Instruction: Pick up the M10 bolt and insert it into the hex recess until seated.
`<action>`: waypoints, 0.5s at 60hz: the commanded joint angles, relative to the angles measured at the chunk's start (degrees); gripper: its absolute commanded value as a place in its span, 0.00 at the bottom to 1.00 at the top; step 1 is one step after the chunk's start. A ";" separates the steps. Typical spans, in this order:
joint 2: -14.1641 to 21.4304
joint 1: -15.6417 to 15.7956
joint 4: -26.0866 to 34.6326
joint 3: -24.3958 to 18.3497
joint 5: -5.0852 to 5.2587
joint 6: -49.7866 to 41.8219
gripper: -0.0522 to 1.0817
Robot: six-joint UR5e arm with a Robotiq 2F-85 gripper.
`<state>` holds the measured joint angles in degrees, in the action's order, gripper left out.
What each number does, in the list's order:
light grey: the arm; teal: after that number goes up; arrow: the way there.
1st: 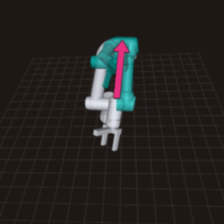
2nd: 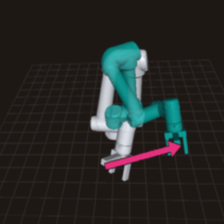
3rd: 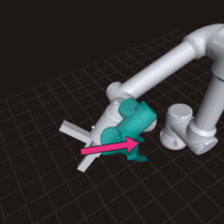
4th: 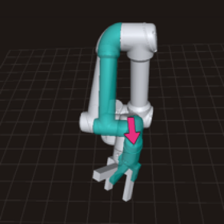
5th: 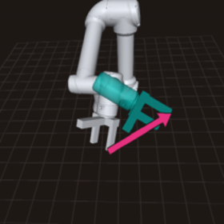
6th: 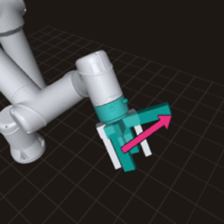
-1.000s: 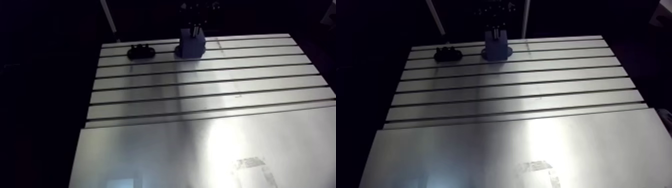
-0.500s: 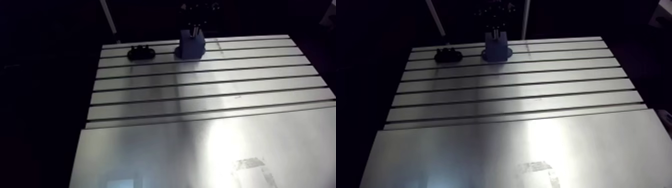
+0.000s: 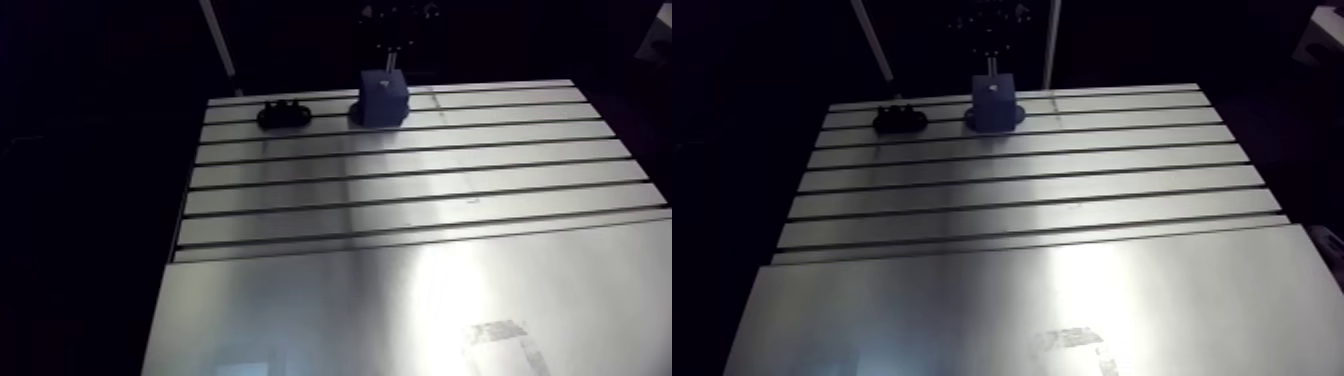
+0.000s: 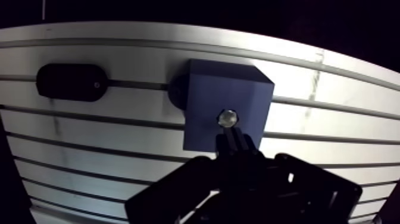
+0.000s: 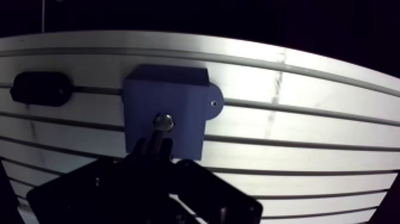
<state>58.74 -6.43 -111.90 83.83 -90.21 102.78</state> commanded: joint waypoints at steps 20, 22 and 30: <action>0.52 0.27 1.02 -0.11 -0.71 -0.16 0.05; 0.61 0.28 1.02 -0.26 -0.64 -0.16 0.05; 1.59 0.44 1.75 -0.70 -0.36 -0.33 0.05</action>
<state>59.28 -6.20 -110.88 83.56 -90.68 102.62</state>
